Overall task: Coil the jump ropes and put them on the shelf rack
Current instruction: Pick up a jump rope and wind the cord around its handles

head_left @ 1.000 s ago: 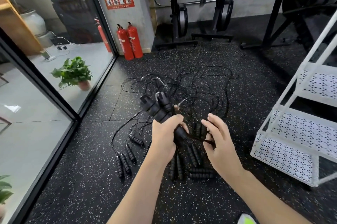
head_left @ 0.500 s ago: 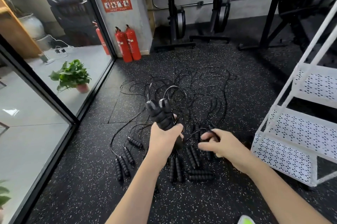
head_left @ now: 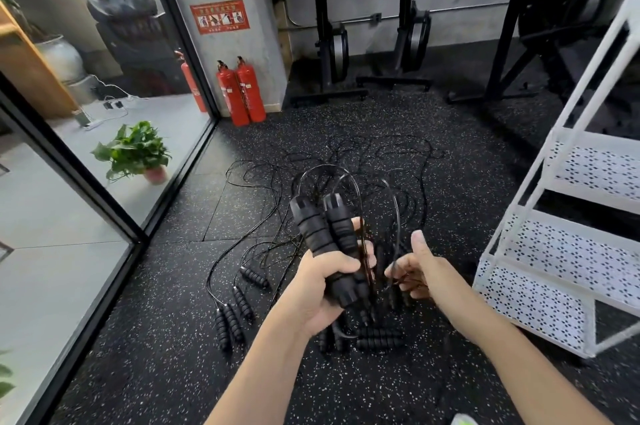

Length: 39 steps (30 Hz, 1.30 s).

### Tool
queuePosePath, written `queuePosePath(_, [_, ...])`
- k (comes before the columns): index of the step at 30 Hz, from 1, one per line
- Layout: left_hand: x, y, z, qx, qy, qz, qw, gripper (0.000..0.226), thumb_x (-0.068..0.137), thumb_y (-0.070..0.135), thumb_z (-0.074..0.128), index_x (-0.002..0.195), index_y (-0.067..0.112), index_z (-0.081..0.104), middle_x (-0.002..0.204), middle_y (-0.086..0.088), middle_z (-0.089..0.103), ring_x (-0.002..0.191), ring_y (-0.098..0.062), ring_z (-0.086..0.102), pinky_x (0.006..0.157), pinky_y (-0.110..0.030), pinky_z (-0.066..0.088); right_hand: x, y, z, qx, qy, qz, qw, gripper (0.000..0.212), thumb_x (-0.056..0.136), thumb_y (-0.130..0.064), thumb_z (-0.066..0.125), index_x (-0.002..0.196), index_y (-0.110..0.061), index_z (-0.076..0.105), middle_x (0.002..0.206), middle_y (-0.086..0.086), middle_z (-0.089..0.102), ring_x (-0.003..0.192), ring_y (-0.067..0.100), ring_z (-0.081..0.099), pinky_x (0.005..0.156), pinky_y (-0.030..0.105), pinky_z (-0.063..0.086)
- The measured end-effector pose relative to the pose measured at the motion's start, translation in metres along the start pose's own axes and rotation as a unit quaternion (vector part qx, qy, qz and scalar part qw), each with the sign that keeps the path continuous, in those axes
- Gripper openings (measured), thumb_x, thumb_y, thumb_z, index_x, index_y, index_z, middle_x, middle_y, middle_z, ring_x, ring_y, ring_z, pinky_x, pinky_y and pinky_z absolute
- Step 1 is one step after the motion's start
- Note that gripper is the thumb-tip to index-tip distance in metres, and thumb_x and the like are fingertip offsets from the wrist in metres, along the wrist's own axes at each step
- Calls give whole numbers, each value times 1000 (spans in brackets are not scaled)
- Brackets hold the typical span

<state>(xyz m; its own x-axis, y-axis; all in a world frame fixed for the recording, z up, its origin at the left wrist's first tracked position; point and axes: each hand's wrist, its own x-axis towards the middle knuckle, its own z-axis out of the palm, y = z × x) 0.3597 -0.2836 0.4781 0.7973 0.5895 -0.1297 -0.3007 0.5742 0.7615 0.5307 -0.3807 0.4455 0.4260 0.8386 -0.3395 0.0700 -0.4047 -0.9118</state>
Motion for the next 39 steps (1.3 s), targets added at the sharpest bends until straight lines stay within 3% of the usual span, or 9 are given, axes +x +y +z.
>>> queuePosePath(6, [-2, 2, 9, 40, -18, -19, 999, 57, 63, 5, 73, 116, -4, 56, 89, -19, 60, 76, -26, 60, 72, -37, 56, -7, -21, 15, 126, -62, -26, 990, 85, 90, -78, 17, 96, -17, 76, 97, 3, 77, 100, 19, 71, 99, 39, 49])
queuePosePath(11, [-4, 4, 12, 56, -78, -4, 995, 51, 78, -2, 67, 128, -3, 58, 110, -22, 64, 92, -31, 64, 88, -47, 53, -13, -41, 16, 208, -59, -102, 971, 60, 98, -57, 45, 105, -3, 69, 66, 0, 48, 57, 12, 52, 64, 33, 53])
queuePosePath(14, [-9, 8, 16, 50, -117, -2, 992, 61, 78, -2, 63, 138, -4, 53, 116, -22, 62, 98, -27, 61, 92, -46, 50, -15, -49, 9, 247, -29, -125, 960, 38, 94, -41, 60, 110, -6, 66, 68, 5, 54, 54, 13, 55, 53, 28, 51])
queuePosePath(17, [-13, 10, 19, 12, -139, -5, 990, 67, 78, -6, 58, 144, -3, 48, 115, -19, 59, 99, -26, 58, 93, -49, 49, -13, -49, -3, 205, -13, -165, 965, 36, 91, -25, 73, 125, -21, 65, 116, 2, 71, 99, 10, 70, 86, 33, 51])
queuePosePath(20, [-13, 12, 19, -33, -151, -18, 988, 73, 78, -10, 54, 149, 2, 42, 116, -20, 56, 101, -30, 55, 97, -58, 47, -16, -51, -13, 188, -28, -212, 959, 61, 78, -17, 62, 138, -27, 55, 139, -3, 61, 131, 10, 55, 108, 34, 41])
queuePosePath(24, [-13, 15, 18, -58, -163, -57, 983, 81, 77, -6, 51, 154, 17, 41, 111, -21, 53, 95, -31, 54, 89, -52, 48, -21, -63, -10, 177, 12, -239, 955, 40, 91, -35, 62, 131, -29, 62, 135, -9, 64, 130, 6, 55, 115, 40, 38])
queuePosePath(28, [-11, 14, 19, -16, -145, -65, 987, 79, 72, -6, 56, 149, -1, 42, 117, -23, 55, 95, -26, 56, 85, -42, 53, -23, -69, 0, 28, 120, -284, 951, 42, 101, -43, 50, 143, -45, 48, 145, -31, 47, 135, -15, 37, 111, 19, 31])
queuePosePath(34, [-11, 14, 13, 27, -157, -81, 984, 61, 67, -3, 59, 127, -3, 64, 122, -24, 62, 97, -29, 60, 90, -39, 54, -1, -80, 7, -40, 105, -359, 927, 33, 107, -35, 45, 135, -32, 61, 143, -24, 53, 142, 1, 39, 119, 36, 32])
queuePosePath(39, [-12, 10, 12, 25, -160, -85, 983, 62, 70, -7, 53, 130, 2, 63, 125, -23, 61, 102, -28, 58, 93, -37, 52, 17, -102, 11, -102, 78, -405, 905, 31, 104, -36, 47, 114, -22, 74, 123, -15, 67, 126, 4, 54, 110, 28, 38])
